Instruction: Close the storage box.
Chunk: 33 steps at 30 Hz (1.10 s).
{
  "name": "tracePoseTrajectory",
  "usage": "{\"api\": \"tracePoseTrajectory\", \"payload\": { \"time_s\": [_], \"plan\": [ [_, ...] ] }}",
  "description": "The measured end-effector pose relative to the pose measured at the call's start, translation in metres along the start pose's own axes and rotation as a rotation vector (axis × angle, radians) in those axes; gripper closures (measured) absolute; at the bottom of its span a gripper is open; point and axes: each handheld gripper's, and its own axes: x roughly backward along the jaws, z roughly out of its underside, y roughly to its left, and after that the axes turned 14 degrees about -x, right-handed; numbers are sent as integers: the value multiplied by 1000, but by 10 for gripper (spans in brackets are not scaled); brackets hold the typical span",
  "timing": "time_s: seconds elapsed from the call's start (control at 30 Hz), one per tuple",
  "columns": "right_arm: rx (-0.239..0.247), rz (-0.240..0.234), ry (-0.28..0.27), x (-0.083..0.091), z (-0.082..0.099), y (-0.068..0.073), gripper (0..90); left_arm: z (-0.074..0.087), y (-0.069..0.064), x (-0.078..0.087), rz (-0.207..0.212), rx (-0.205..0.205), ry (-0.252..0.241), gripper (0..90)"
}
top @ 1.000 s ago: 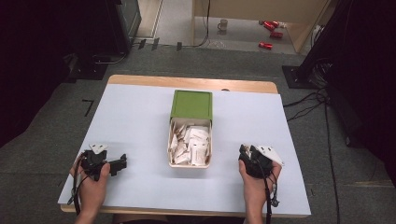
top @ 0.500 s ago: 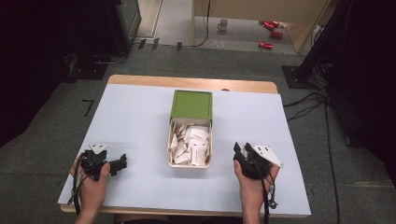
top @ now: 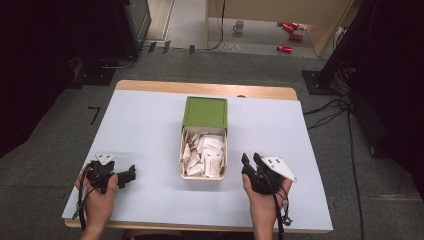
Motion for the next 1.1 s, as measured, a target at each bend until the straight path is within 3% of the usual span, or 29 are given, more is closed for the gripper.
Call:
{"api": "tracePoseTrajectory", "payload": {
  "time_s": [0.43,1.1],
  "plan": [
    [-6,-95,4,10,6,22,634,0,0,0,0,0,-1,0],
    [-3,-172,64,15,20,43,670,0,0,0,0,1,-1,0]
  ]
}}
